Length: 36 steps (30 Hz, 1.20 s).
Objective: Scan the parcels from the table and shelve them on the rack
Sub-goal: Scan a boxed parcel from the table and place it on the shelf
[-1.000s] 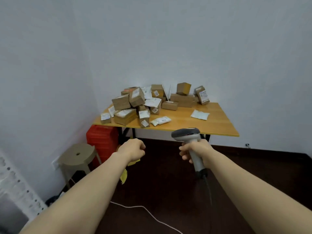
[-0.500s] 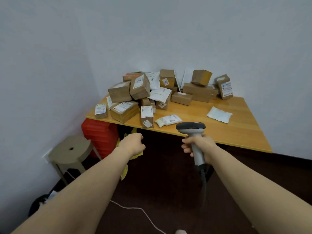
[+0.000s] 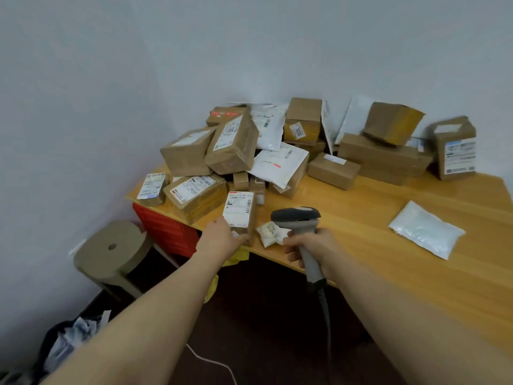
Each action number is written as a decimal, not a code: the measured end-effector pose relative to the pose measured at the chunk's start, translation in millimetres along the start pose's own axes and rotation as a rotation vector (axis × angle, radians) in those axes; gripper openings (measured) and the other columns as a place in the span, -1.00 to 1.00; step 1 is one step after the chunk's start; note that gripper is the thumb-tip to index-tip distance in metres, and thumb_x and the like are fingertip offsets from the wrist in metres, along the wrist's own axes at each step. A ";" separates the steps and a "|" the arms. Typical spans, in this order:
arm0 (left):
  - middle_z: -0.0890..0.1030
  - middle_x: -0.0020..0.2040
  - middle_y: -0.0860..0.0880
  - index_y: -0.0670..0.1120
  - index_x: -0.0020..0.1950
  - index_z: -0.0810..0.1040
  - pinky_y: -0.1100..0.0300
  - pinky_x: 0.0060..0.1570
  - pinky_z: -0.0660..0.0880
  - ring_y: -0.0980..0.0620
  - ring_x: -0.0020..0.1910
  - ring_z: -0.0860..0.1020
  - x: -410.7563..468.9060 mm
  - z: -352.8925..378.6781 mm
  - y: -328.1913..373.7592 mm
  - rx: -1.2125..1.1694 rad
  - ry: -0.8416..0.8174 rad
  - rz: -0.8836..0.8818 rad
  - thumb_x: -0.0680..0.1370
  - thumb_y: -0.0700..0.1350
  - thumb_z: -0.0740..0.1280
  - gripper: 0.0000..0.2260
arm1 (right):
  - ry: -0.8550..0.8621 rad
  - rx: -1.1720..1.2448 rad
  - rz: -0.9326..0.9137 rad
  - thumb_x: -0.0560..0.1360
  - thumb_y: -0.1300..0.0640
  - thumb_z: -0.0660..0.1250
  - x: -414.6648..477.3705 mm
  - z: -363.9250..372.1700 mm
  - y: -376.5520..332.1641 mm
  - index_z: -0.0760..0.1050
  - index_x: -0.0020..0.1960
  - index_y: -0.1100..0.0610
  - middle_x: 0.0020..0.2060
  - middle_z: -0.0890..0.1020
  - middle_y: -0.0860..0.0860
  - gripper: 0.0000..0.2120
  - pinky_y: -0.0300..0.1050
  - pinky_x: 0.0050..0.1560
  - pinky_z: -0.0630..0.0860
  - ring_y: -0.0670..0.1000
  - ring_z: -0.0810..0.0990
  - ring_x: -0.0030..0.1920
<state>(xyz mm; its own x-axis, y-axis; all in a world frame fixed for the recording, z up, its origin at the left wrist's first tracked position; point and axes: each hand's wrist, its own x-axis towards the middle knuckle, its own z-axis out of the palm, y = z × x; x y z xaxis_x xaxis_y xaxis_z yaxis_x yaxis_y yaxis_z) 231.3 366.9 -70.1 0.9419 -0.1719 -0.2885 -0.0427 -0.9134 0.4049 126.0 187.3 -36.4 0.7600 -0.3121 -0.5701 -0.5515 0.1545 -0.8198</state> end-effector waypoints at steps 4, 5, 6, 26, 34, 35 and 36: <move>0.22 0.44 -0.23 -0.17 0.55 -0.11 -0.09 0.26 0.37 -0.21 0.41 0.25 41.5 20.8 23.6 -0.070 -0.008 -0.181 0.33 0.32 0.44 0.09 | -0.037 0.007 0.030 0.39 0.27 0.47 43.0 -7.9 -4.7 0.54 -0.10 0.23 -0.36 0.66 0.14 -0.86 -0.18 -0.46 0.42 0.03 0.57 -0.46; 0.20 0.46 -0.25 -0.18 0.55 -0.18 -0.12 0.29 0.37 -0.23 0.42 0.25 50.1 24.7 27.1 -0.077 -0.008 -0.221 0.32 0.33 0.45 0.14 | -0.052 0.004 0.037 0.39 0.26 0.48 50.6 -9.8 -5.1 0.54 -0.10 0.23 -0.35 0.66 0.13 -0.85 -0.18 -0.46 0.42 0.02 0.57 -0.46; 0.19 0.46 -0.26 -0.18 0.54 -0.22 -0.13 0.30 0.36 -0.24 0.42 0.25 57.4 27.9 29.9 -0.079 -0.007 -0.250 0.31 0.33 0.45 0.16 | -0.067 0.000 0.044 0.39 0.26 0.48 56.9 -11.7 -5.4 0.54 -0.09 0.22 -0.34 0.67 0.13 -0.85 -0.18 -0.45 0.43 0.02 0.58 -0.46; 0.47 0.21 0.02 0.00 0.38 0.24 0.05 0.02 0.50 -0.01 0.17 0.46 -60.6 -31.8 -26.5 -0.745 -0.248 -0.133 0.07 0.12 0.61 -0.03 | -0.079 0.283 -0.101 0.33 0.16 0.56 -15.0 56.5 -13.4 0.56 0.08 0.13 -0.10 0.68 0.08 -0.65 0.02 -0.14 0.61 0.11 0.65 -0.08; 0.65 0.13 -0.14 -0.03 0.14 0.59 -0.08 0.09 0.56 -0.13 0.08 0.63 -165.5 -89.1 -94.9 -1.244 -0.503 0.013 0.39 0.00 0.43 -0.66 | -0.287 0.353 -0.188 0.29 0.19 0.53 -120.1 97.5 4.4 0.55 0.20 0.23 0.04 0.67 0.22 -0.51 0.13 -0.08 0.61 0.27 0.64 0.05; 0.64 0.14 -0.15 -0.05 0.15 0.59 -0.11 0.16 0.52 -0.15 0.12 0.62 -176.2 -94.2 -102.5 -1.231 -0.506 0.031 0.40 -0.02 0.43 -0.67 | -0.296 0.353 -0.200 0.27 0.19 0.53 -132.1 101.7 6.6 0.54 0.20 0.23 0.04 0.67 0.22 -0.49 0.13 -0.09 0.61 0.27 0.64 0.05; 0.64 0.15 -0.15 -0.07 0.19 0.56 -0.14 0.19 0.50 -0.16 0.15 0.60 -186.2 -99.3 -108.8 -1.204 -0.487 0.042 0.40 -0.04 0.44 -0.63 | -0.294 0.342 -0.218 0.27 0.20 0.53 -144.2 105.9 8.2 0.54 0.19 0.23 0.03 0.68 0.22 -0.49 0.14 -0.08 0.61 0.25 0.65 0.04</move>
<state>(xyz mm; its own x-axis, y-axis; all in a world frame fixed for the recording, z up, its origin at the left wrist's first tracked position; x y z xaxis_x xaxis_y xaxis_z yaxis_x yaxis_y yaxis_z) 93.6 534.9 25.7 0.7192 -0.5400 -0.4373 0.4947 -0.0441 0.8680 48.3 332.9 33.3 0.9369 -0.1011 -0.3346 -0.2624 0.4289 -0.8644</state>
